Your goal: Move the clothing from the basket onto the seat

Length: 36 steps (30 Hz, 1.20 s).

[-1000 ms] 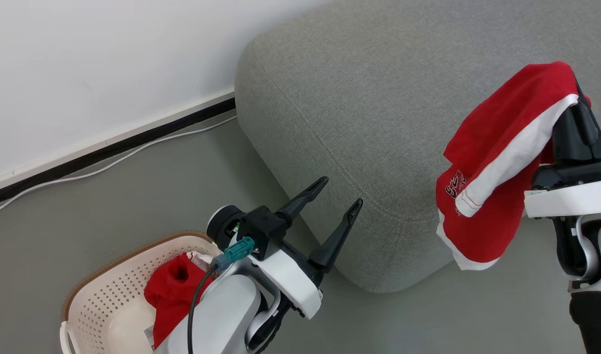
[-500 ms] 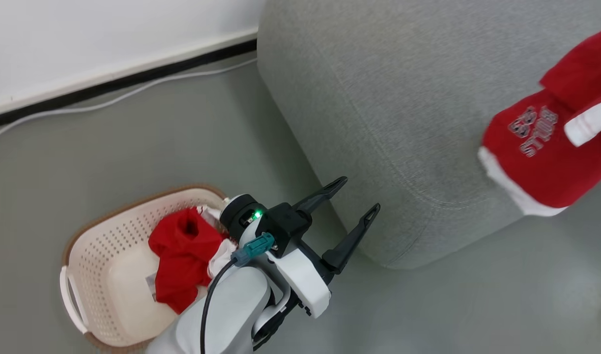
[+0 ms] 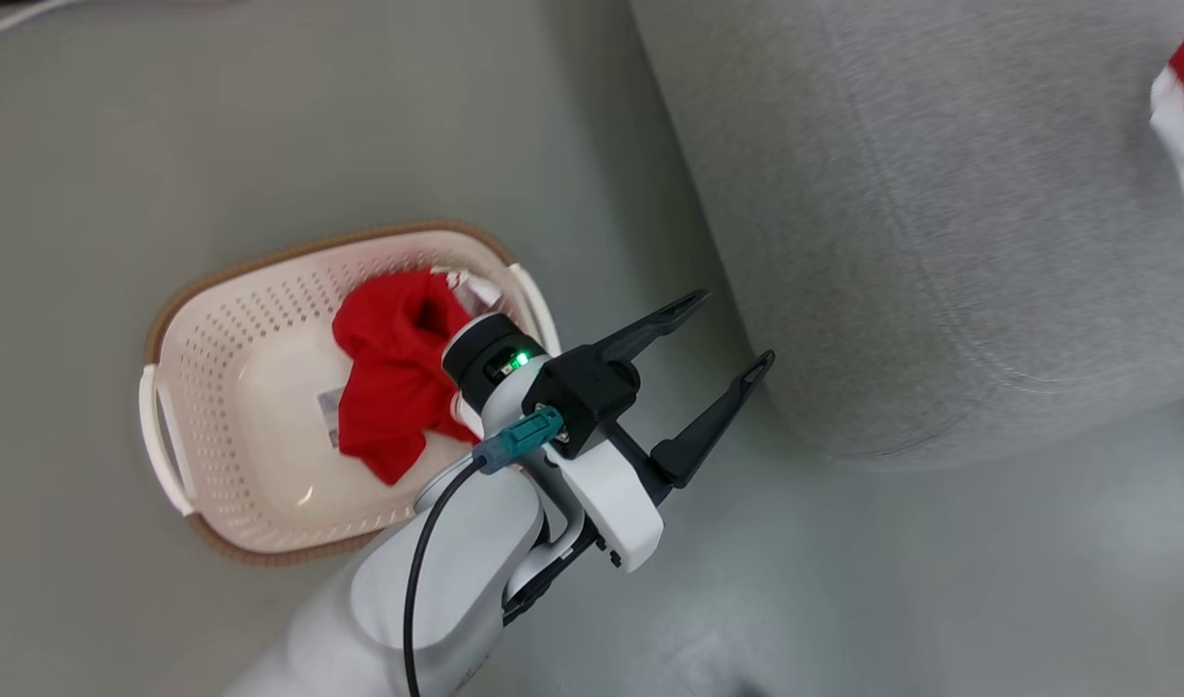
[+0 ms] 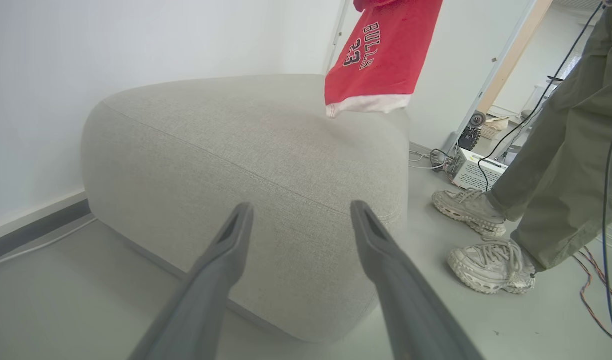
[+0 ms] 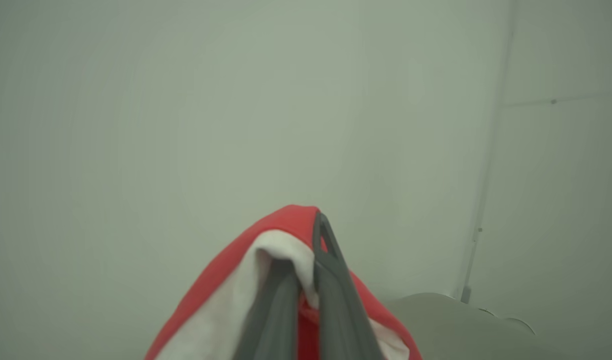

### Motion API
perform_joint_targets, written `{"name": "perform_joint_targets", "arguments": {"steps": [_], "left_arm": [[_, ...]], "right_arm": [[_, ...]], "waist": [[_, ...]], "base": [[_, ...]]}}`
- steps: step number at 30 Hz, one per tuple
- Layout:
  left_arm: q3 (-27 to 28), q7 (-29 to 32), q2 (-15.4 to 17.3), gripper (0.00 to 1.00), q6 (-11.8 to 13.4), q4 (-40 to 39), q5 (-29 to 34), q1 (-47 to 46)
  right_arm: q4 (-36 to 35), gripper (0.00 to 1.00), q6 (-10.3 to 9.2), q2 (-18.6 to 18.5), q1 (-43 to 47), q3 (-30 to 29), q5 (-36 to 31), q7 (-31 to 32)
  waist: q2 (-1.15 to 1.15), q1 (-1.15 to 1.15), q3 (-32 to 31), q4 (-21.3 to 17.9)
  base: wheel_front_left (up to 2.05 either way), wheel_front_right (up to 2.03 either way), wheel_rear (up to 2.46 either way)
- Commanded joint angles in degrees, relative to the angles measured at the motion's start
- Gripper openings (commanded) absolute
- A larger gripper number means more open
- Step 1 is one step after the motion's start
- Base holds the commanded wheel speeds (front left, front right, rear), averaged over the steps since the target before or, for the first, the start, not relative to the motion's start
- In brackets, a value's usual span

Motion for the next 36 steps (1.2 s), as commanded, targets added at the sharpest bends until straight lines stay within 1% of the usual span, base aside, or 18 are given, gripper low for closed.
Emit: {"name": "perform_joint_targets", "arguments": {"steps": [1, 8, 13, 20, 22, 24, 27, 30, 34, 36], "left_arm": [[0.9, -0.3, 0.0, 1.0, -0.2, -1.2, 0.4, -2.2], [-0.8, -0.3, -0.2, 1.0, -0.2, -1.2, 0.8, -4.4], [-1.4, -0.3, -0.5, 1.0, -0.2, -1.6, 1.0, -5.1], [-1.7, -0.3, -1.0, 1.0, -0.2, -1.6, 0.9, -5.5], [-1.3, -0.3, -0.8, 1.0, -0.2, -1.4, 1.0, -5.1], [-0.9, -0.3, -0.5, 1.0, -0.2, -1.2, 1.0, -4.8], [0.0, -0.3, -0.5, 1.0, -0.2, -1.4, 1.2, -4.1], [0.2, -0.3, -0.8, 1.0, -0.2, -1.6, 1.3, -3.9], [0.9, -0.3, -1.2, 1.0, -0.2, -1.7, 1.4, -3.7], [1.1, -0.3, -1.3, 1.0, -0.2, -1.8, 1.4, -3.5]], "right_arm": [[-0.3, 0.0, 0.23, -2.9, -1.8, -0.4, -0.5, -0.3], [4.8, 0.0, 0.23, -8.2, -10.8, -3.4, -4.1, -0.3], [8.0, 0.0, 0.23, -10.2, -15.3, -5.7, -6.3, -0.3], [15.7, 0.0, 0.23, -12.9, -22.0, -14.2, -11.8, -0.3], [18.0, 0.0, 0.23, -12.1, -22.9, -15.5, -13.0, -0.3], [19.9, 0.0, 0.23, -10.7, -22.8, -15.4, -13.6, -0.3], [24.1, 0.0, 0.23, -7.9, -20.9, -15.0, -12.3, -0.3], [25.5, 0.0, 0.23, -6.2, -18.6, -11.8, -10.1, -0.3], [24.7, 0.0, 0.23, -3.3, -14.2, -6.1, -5.3, -0.3], [24.5, 0.0, 0.23, -2.4, -11.3, -4.1, -3.0, -0.3]], "waist": [[0.0, 0.0, 3.8, 3.1], [0.0, 0.0, 8.9, 7.0], [0.0, 0.0, 11.0, 9.0], [0.0, 0.0, 14.6, 12.5], [0.0, 0.0, 15.4, 12.9], [0.0, 0.0, 16.0, 13.2], [0.0, 0.0, 16.4, 13.9], [0.0, 0.0, 16.3, 14.4], [0.0, 0.0, 15.7, 14.6], [0.0, 0.0, 15.0, 14.7]], "base": [[0.0, 0.0, 0.0], [0.0, 0.0, 0.0], [0.0, 0.0, 0.0], [0.0, 0.0, 0.0], [0.0, 0.0, 0.0], [0.0, 0.0, 0.0], [0.0, 0.0, 0.0], [0.0, 0.0, 0.0], [0.0, 0.0, 0.0], [0.0, 0.0, 0.0]]}}
